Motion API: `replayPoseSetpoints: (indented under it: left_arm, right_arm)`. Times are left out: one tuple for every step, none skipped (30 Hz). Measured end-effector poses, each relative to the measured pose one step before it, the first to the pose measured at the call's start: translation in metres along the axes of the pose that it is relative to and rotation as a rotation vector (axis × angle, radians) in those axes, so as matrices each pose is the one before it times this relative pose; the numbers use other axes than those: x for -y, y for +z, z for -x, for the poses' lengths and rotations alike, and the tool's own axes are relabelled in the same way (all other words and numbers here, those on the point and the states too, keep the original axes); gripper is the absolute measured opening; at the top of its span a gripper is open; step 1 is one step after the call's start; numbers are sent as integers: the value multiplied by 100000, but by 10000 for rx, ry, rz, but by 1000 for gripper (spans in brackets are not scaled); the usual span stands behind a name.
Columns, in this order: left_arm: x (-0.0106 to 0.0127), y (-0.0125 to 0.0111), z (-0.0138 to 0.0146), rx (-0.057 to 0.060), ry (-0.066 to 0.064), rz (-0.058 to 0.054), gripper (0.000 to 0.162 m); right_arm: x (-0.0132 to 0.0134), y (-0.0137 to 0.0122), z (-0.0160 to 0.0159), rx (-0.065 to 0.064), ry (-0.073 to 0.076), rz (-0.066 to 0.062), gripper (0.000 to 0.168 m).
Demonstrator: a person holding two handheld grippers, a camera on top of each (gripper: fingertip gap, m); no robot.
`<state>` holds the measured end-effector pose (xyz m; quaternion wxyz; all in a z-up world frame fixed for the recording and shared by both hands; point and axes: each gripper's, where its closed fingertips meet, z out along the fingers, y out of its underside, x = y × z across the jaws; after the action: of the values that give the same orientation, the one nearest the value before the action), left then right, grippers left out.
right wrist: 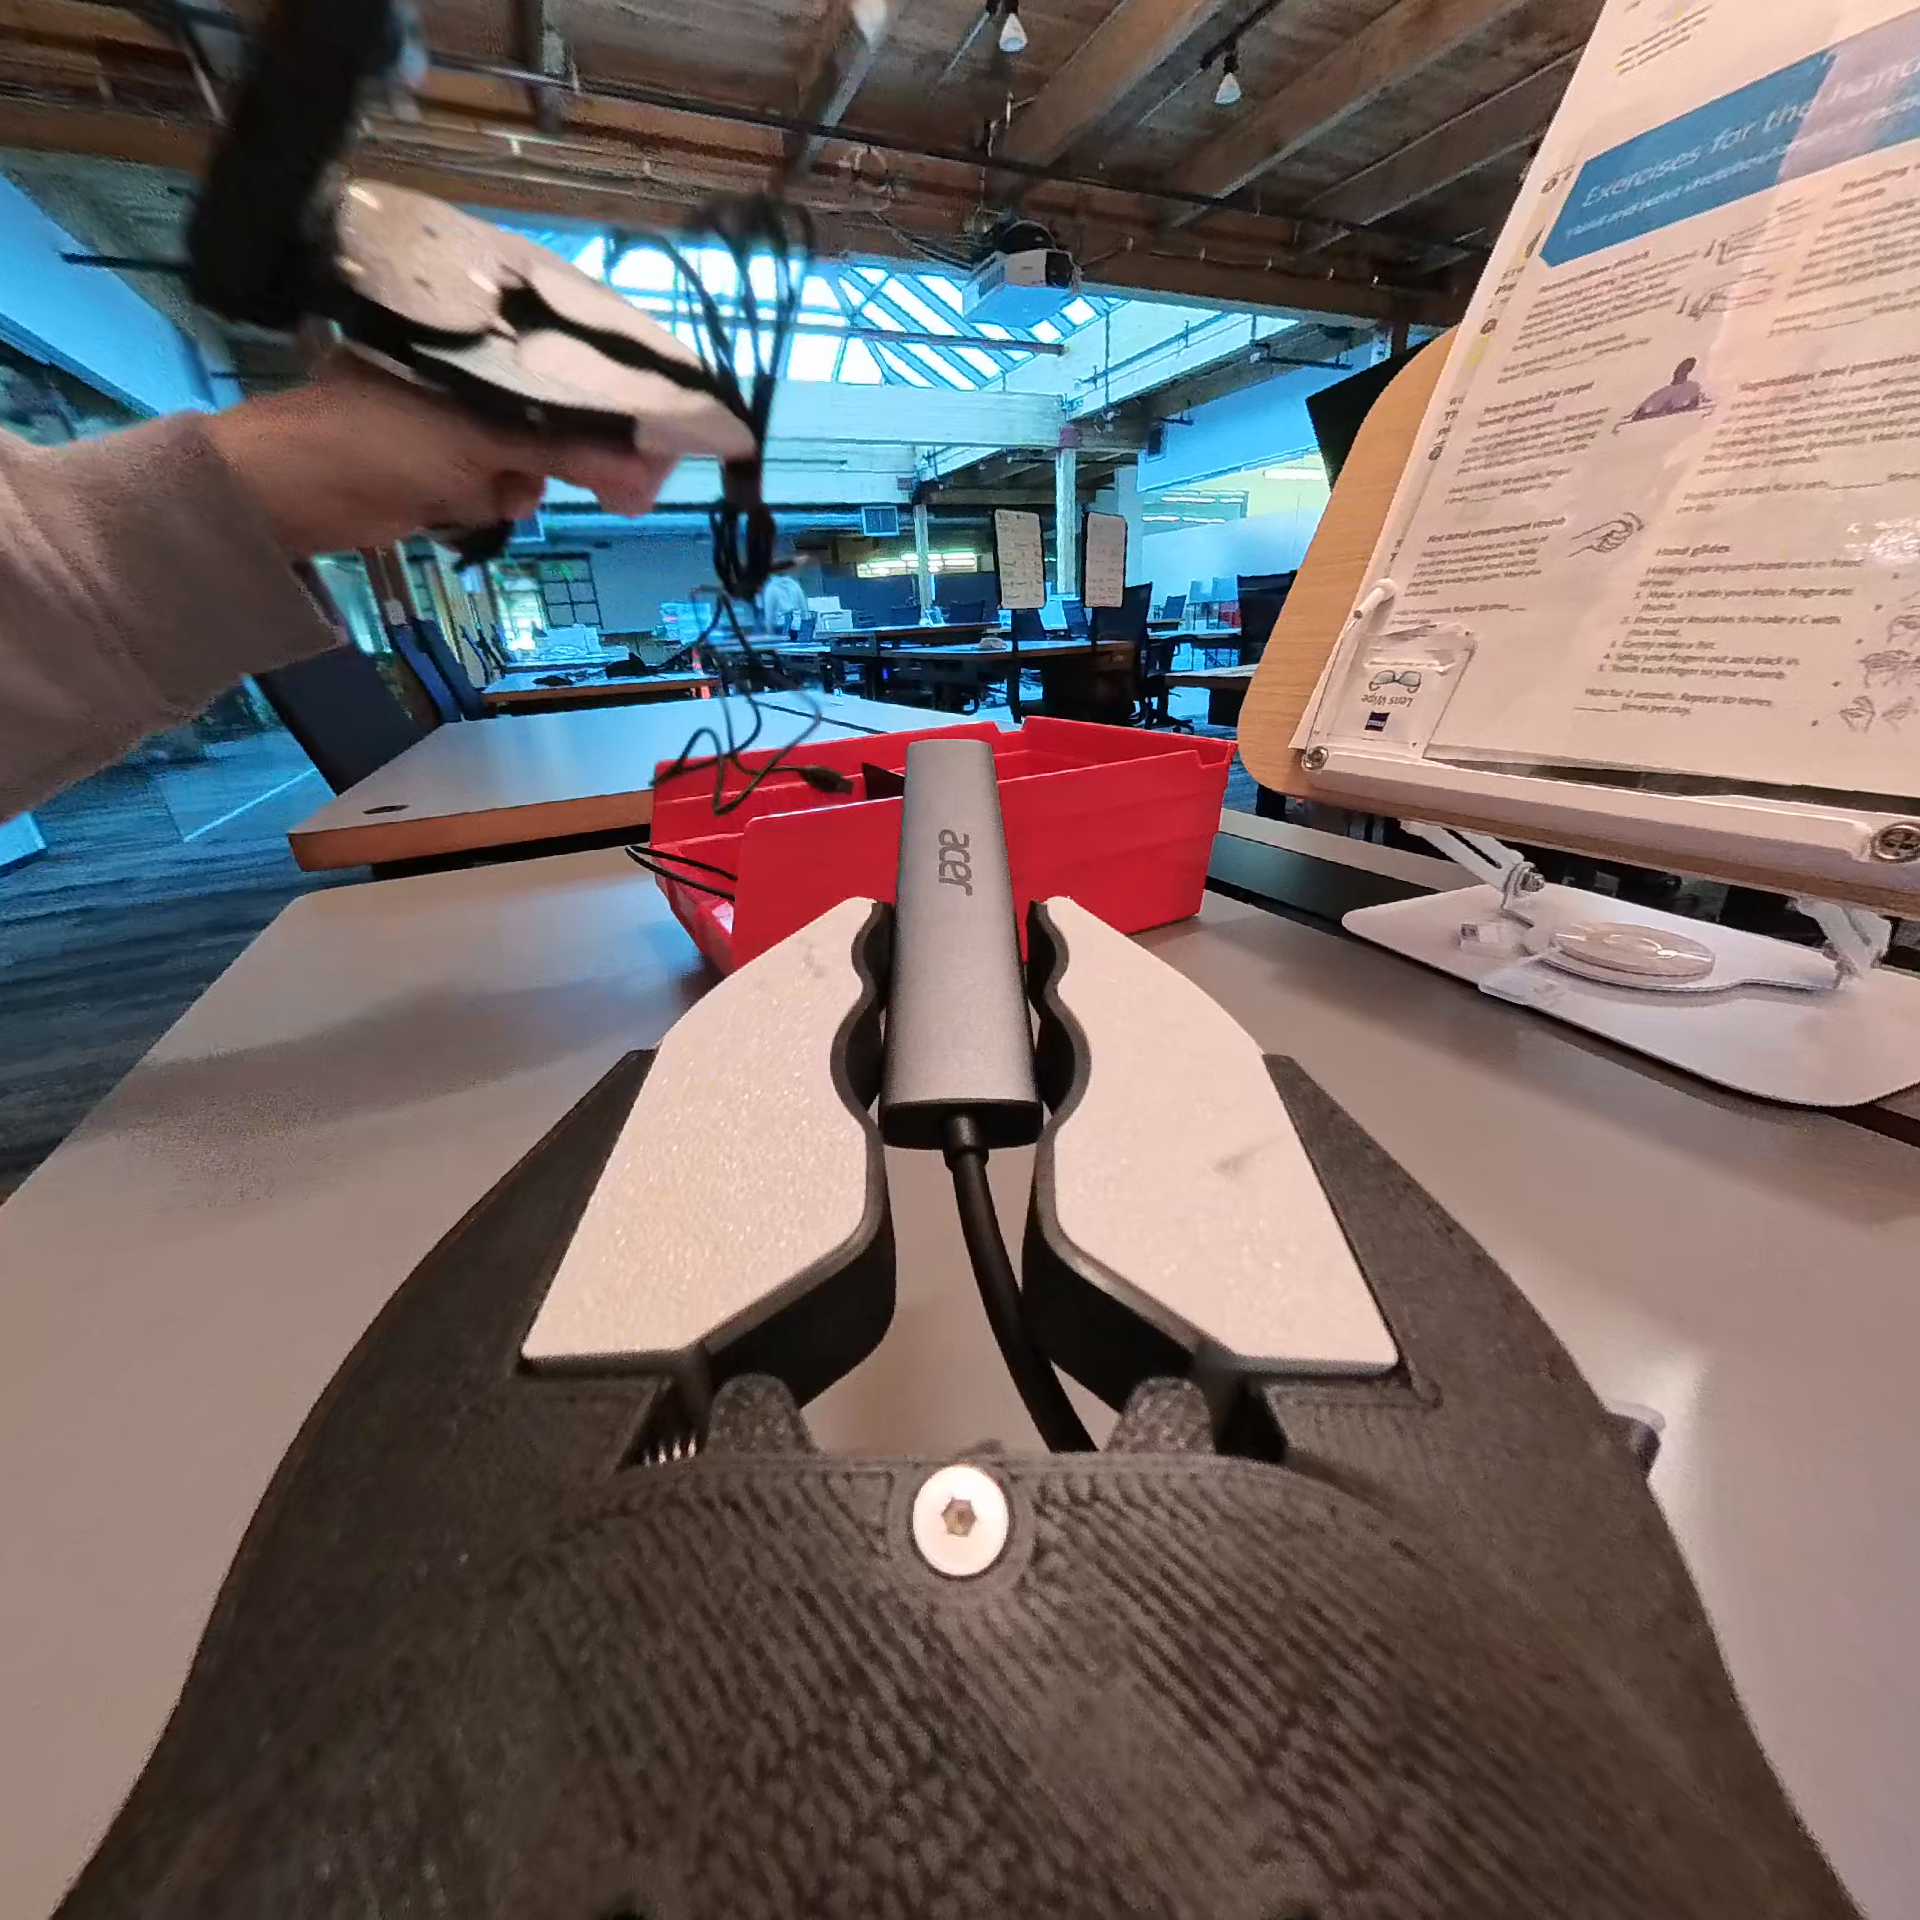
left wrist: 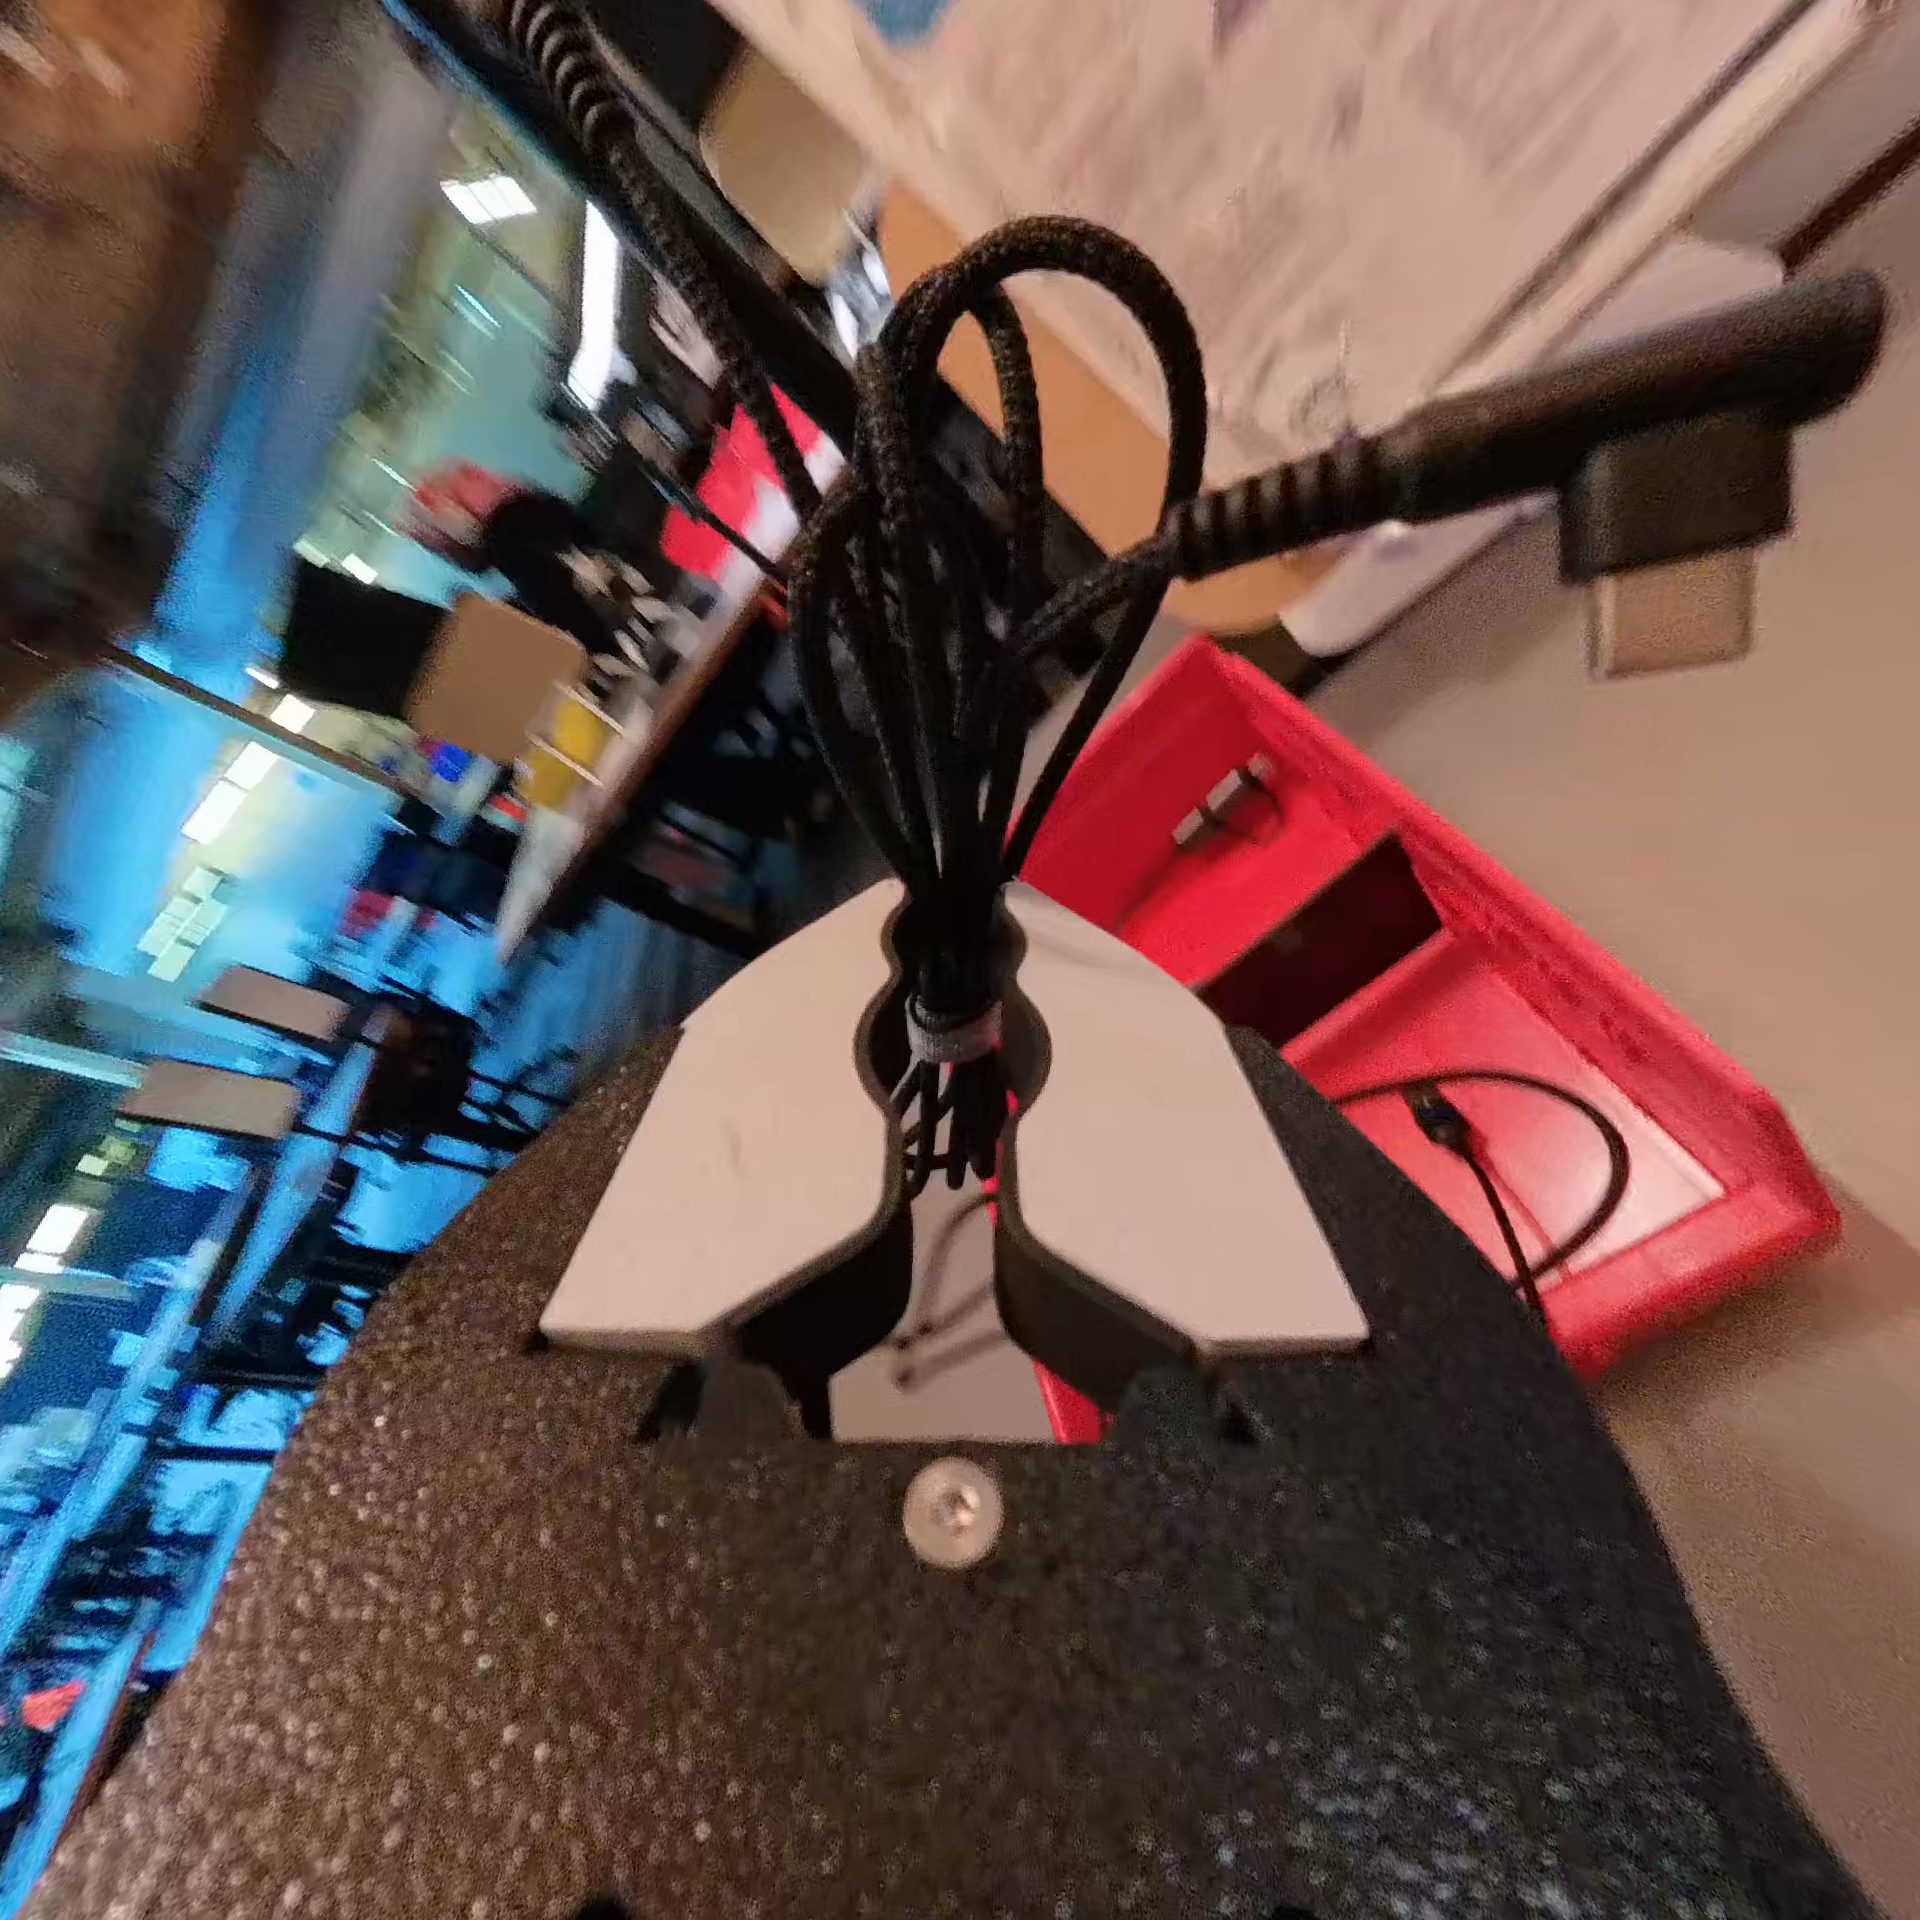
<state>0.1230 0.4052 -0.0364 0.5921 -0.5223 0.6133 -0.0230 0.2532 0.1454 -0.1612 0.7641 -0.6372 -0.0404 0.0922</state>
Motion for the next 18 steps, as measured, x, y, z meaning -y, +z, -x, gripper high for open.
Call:
replayPoseSetpoints:
  left_arm:
    - [1436,-1272,190,531,135,-591,12]
    - [1531,-1182,67,533,102,-648,12]
    - [1629,-1055,-462,211,202,-677,12]
    - [1632,-909,-684,135,156,-633,12]
    - [1558,-798,-730,231,40,-577,12]
    - [1419,-669,-1186,16,123,-517,12]
    - [1217,-504,-1645,-225,209,-443,11]
    - [988,-378,-1699,-161,101,-368,12]
    - [825,-349,-1707,-56,24,-342,11]
    - [664,-304,-1901,-103,178,-346,11]
    - [393,-214,-1963,-93,393,-257,11]
    - [47,-141,-1773,44,461,-93,12]
    - [-160,-100,-1723,84,320,-8,11]
    - [-253,-77,-1907,-72,247,9,11]
    - [-391,-4,-1980,-163,376,46,11]
    - [-497,84,-1798,-78,483,93,11]
    - [-533,158,-1592,-24,484,125,11]
    - [-474,185,-1478,-83,446,149,12]
  right_arm:
    - [13,-6,-46,-32,5,-8,24]
    - [2,0,-43,-8,25,1,25]
    - [2,0,-40,1,42,-6,25]
    - [49,-33,-82,-25,46,-33,25]
    - [45,-36,-58,11,42,-35,25]
    - [39,-62,-137,-39,2,-21,25]
    - [65,-94,-239,-106,-16,-34,25]
    - [50,-94,-155,-39,11,-22,25]
    - [32,-89,-143,-19,23,-2,25]
    - [54,-124,-237,-102,4,-21,25]
    - [59,-119,-189,-60,-3,-25,25]
    - [48,-121,-154,-31,-4,-2,25]
    - [87,-129,-199,-74,-9,-29,25]
    - [165,-136,-178,-57,9,-74,25]
    - [178,-113,-146,-18,43,-61,25]
    - [154,-109,-189,-54,22,-52,25]
    - [109,-81,-174,-62,14,-55,25]
    - [19,-32,-76,4,38,-21,25]
